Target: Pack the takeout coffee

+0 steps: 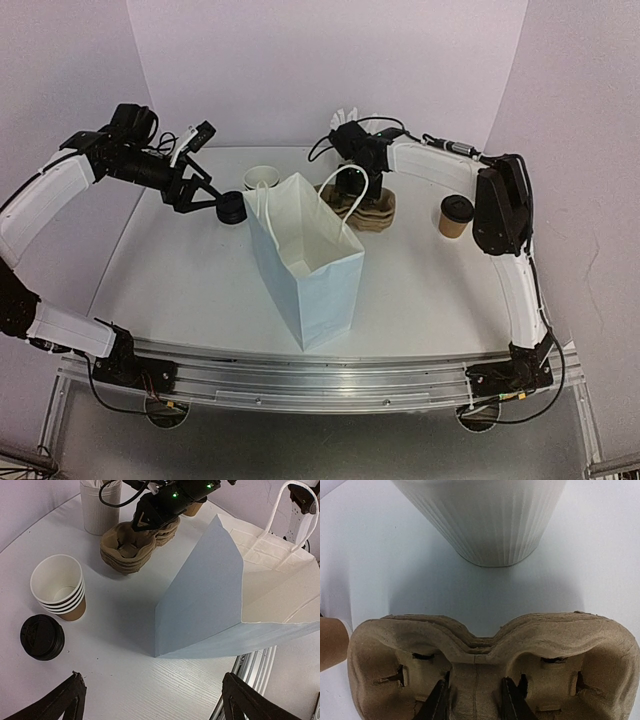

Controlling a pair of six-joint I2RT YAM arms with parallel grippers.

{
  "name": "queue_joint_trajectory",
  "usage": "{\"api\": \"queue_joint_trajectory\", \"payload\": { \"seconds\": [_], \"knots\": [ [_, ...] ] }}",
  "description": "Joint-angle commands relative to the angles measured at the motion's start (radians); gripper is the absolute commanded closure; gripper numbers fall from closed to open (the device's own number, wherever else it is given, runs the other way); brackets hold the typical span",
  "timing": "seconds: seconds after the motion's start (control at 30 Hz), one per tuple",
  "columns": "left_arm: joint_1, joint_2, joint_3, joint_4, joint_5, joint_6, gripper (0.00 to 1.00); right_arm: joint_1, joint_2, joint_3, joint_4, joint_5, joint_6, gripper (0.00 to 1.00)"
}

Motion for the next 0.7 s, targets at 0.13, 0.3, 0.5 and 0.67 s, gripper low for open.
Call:
{"api": "queue_joint_trajectory", "payload": {
  "seconds": [0.13, 0.3, 0.5, 0.67],
  "knots": [
    [0.002, -0.011, -0.010, 0.024, 0.027, 0.003, 0.06, 0.004, -0.002, 0.017, -0.013, 0.033, -0.009, 0.92],
    [0.002, -0.012, -0.010, 0.028, 0.030, 0.002, 0.06, 0.005, -0.015, 0.020, -0.014, 0.041, -0.015, 0.99],
    [0.002, -0.008, -0.008, 0.028, 0.038, 0.005, 0.06, 0.013, -0.035, 0.024, -0.023, 0.063, -0.036, 1.00],
    [0.002, -0.009, -0.008, 0.028, 0.041, 0.006, 0.06, 0.016, -0.052, 0.023, -0.026, 0.078, -0.049, 1.00]
  ]
}}
